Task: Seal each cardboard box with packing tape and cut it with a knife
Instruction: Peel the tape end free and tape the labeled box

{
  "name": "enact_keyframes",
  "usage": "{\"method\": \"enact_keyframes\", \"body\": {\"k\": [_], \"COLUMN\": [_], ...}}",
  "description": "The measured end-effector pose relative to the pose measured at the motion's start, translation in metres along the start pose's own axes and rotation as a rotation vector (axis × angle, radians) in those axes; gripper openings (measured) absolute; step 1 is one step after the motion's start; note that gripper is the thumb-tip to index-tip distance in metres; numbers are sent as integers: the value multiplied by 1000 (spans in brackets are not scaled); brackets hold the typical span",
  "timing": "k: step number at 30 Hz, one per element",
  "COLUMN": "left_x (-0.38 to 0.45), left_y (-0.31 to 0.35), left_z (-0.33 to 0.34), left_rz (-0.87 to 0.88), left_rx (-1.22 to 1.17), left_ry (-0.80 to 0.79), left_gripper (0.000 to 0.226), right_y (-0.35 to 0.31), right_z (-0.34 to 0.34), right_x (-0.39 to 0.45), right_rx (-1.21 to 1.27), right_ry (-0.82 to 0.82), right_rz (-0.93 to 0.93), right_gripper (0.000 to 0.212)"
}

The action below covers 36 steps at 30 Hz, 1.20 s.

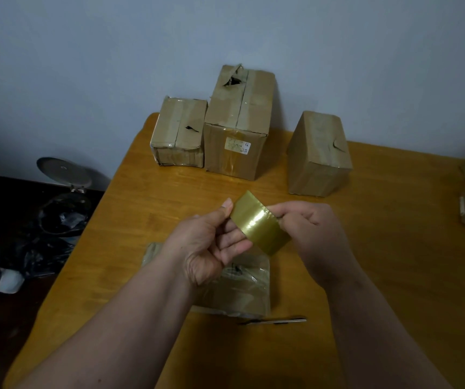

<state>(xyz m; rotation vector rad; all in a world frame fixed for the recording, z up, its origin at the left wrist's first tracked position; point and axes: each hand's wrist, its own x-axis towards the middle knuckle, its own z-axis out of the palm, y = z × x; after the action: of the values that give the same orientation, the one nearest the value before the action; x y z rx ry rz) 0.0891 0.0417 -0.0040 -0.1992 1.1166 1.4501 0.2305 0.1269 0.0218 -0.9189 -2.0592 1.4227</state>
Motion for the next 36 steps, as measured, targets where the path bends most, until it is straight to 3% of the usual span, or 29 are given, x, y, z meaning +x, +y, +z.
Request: {"method": "enact_keyframes", "body": {"k": [6, 15, 22, 30, 36], "left_x": [-3, -5, -4, -3, -1], "left_y": [0, -4, -7, -3, -4], "left_z": [5, 6, 5, 4, 4], "left_rz": [-9, -1, 32, 37, 52], "left_rx": [-2, -2, -6, -23, -18], "left_ry": [-7, 27, 59, 57, 86], "left_gripper": [19, 22, 22, 20, 19], "right_y": [-3, -6, -2, -7, -6], "right_z": [1, -5, 0, 0, 7], "right_x": [-3, -2, 0, 0, -1], "right_rx": [-80, -190, -336, -65, -227], "right_ry": [37, -62, -32, 45, 60], "right_rz": [-13, -44, -51, 25, -45], "right_gripper": [21, 23, 25, 29, 28]}}
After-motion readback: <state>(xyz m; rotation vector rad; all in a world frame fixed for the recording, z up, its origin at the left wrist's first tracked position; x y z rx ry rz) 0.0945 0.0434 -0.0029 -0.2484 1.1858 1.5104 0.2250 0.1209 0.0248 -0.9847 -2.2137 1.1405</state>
